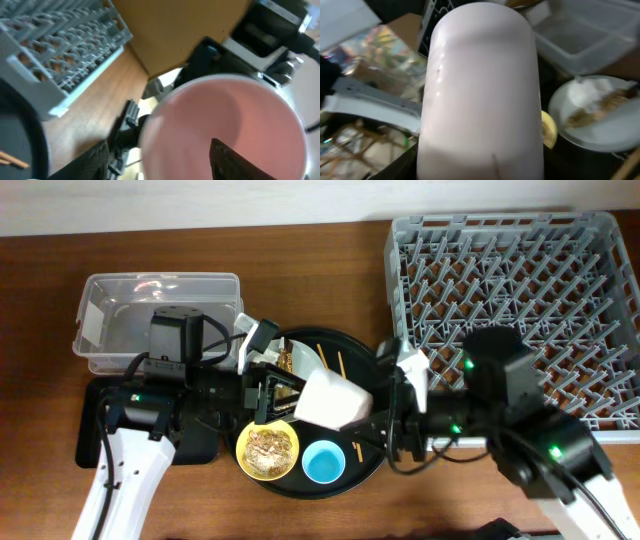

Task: Sort waste into correct bins and load items into the dishwasher rack
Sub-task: 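Place the pink cup upside down in the dish rack with right gripper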

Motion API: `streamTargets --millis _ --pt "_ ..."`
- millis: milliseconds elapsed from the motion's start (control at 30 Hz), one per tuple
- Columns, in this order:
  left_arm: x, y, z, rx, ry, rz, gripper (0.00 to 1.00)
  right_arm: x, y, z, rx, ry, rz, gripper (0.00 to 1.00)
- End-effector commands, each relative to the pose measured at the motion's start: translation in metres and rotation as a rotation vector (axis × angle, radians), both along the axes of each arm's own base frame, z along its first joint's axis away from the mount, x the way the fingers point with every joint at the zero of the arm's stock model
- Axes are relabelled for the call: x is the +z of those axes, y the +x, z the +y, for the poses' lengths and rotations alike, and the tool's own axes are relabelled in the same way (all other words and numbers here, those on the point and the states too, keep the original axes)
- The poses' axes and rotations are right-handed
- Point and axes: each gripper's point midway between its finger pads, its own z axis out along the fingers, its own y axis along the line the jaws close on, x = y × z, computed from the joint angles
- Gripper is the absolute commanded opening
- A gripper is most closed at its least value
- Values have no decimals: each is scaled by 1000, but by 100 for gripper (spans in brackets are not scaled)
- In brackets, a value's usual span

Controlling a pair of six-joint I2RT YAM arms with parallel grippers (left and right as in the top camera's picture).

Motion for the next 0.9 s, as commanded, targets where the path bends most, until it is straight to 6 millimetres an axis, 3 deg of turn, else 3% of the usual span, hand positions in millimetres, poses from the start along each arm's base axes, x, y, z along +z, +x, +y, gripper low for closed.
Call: streamTargets --millis 0,33,100,233,333,433,533,633,667,767,867 --pt "-28 27 11 172 187 -34 74 -9 16 -40 -312 -149 -24 47" --pt "-41 34 18 232 264 -24 75 -15 18 -53 -389 -189 -8 47" --pt "-70 44 37 346 436 16 76 -39 23 -104 -692 -334 76 46" --pt "-84 41 47 377 514 59 77 -70 25 -153 -948 -535 166 40" --pt "-86 38 47 373 522 78 77 -92 35 -158 -962 -656 220 40" --pt "-88 35 48 368 529 94 77 -131 55 -176 -1007 -806 384 40" --pt "-88 34 48 367 531 97 77 -166 59 -163 -797 -779 588 40" --pt "-90 36 50 379 547 94 77 -192 65 -177 -808 -816 717 40" --pt "-91 36 51 381 549 94 77 -199 64 -173 -768 -828 743 40" --pt "-91 36 51 381 549 94 77 -207 58 -173 -749 -857 793 40" --pt "-91 36 51 381 549 93 77 -200 63 -173 -762 -841 762 35"
